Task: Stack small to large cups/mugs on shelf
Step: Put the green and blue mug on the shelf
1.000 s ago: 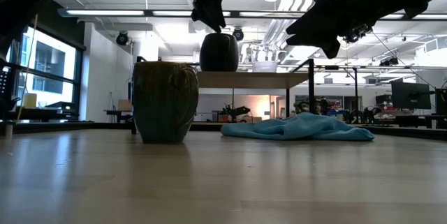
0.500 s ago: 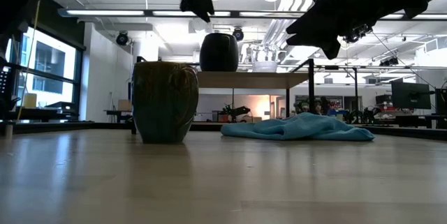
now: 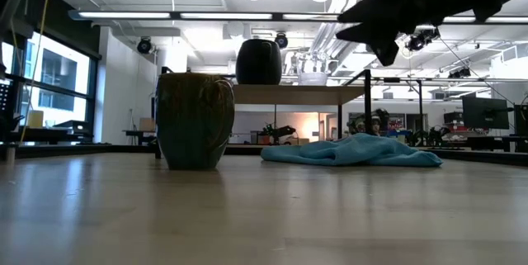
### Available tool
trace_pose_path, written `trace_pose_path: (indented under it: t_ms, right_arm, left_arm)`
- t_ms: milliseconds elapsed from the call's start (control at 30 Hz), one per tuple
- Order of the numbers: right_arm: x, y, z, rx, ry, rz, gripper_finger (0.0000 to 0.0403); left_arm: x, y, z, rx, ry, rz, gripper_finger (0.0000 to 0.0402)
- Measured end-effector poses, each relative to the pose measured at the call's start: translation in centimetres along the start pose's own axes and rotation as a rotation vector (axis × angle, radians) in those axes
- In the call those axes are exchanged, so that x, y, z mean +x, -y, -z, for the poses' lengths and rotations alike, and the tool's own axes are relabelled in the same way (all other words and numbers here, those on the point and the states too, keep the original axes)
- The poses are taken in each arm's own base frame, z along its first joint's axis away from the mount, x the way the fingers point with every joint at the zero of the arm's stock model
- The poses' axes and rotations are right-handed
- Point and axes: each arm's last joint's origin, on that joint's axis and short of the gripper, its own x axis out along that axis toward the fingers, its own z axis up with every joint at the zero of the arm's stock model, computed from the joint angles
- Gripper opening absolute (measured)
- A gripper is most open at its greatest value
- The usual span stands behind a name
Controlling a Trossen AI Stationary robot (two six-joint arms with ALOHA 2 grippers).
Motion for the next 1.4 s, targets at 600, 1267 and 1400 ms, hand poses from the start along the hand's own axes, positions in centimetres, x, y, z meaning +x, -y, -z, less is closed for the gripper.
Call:
trace_pose_path:
  t_ms: [600, 1267, 1400]
  right_arm:
    - [-0.1, -0.9, -0.8, 0.076, 0.035, -0.191, 0.0128]
    - [-0.8, -2.7, -2.6, -0.065, 0.253, -0.340, 0.0128]
    - [-0.9, -2.8, -2.8, -0.094, 0.289, -0.350, 0.0128]
  left_arm:
    - [-1.1, 3.6, 1.7, 0.046, -0.107, 0.179, 0.0200]
    - [-0.7, 9.3, 2.6, 0.248, -0.142, 0.332, 0.0200]
    - [-0.8, 10.9, 3.0, 0.286, -0.155, 0.370, 0.0200]
